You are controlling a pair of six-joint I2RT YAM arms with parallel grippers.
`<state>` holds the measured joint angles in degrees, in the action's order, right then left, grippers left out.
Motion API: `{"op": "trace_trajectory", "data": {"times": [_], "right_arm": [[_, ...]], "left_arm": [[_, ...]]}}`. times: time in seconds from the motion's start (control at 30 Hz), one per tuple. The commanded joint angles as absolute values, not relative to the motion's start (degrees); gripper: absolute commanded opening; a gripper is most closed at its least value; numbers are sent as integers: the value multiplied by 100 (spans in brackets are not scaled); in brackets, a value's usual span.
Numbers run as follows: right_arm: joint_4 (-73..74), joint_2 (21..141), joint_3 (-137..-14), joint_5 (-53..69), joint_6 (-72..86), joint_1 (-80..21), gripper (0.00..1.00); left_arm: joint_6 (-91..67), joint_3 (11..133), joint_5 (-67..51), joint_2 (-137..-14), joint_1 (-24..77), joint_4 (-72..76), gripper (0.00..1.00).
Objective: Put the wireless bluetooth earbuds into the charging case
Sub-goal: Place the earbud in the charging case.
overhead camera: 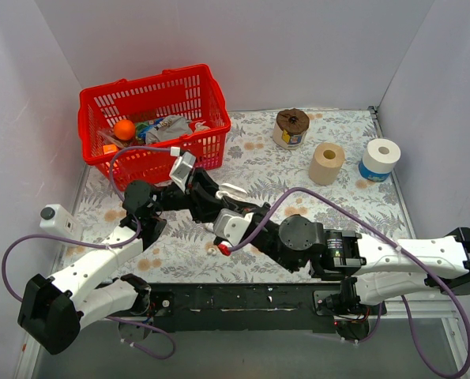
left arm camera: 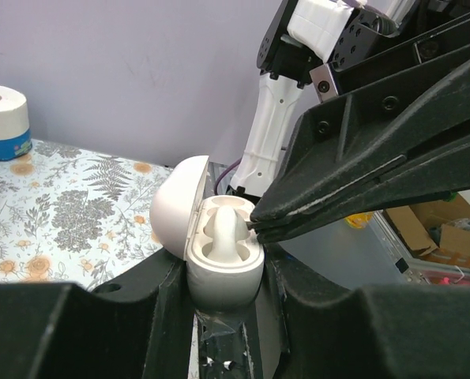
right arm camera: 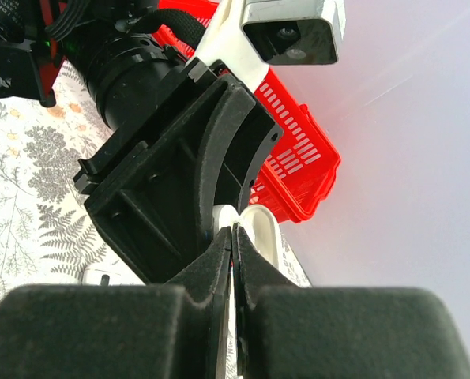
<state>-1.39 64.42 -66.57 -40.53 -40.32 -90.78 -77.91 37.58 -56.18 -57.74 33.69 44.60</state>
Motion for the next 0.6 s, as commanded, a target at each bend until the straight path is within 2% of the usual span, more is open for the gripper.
{"op": "trace_trajectory", "data": {"times": [0.0,0.07,0.17,0.27,0.43,0.57], "right_arm": [[-114,6319,-6820,-4157,-3727,-9106,16],[-219,6276,-6907,-4175,-3560,-9106,33],[-334,6153,-7057,-4166,-3245,-9105,45],[-517,5881,-7303,-4157,-2911,-9097,51],[-905,5029,-6778,-4578,-2444,-8835,52],[-2,4922,-6469,-4439,-1304,-8053,51]], "left_arm": [[-7673,4008,-5361,-5766,3349,4553,0],[-7655,3990,-5353,-5748,3340,4535,0],[-7620,3903,-5300,-5695,3349,4509,0],[-7506,3806,-5195,-5590,3349,4404,0],[-7164,3552,-4905,-5362,3340,4044,0],[-6901,3236,-4388,-4871,3340,3710,0]]}}
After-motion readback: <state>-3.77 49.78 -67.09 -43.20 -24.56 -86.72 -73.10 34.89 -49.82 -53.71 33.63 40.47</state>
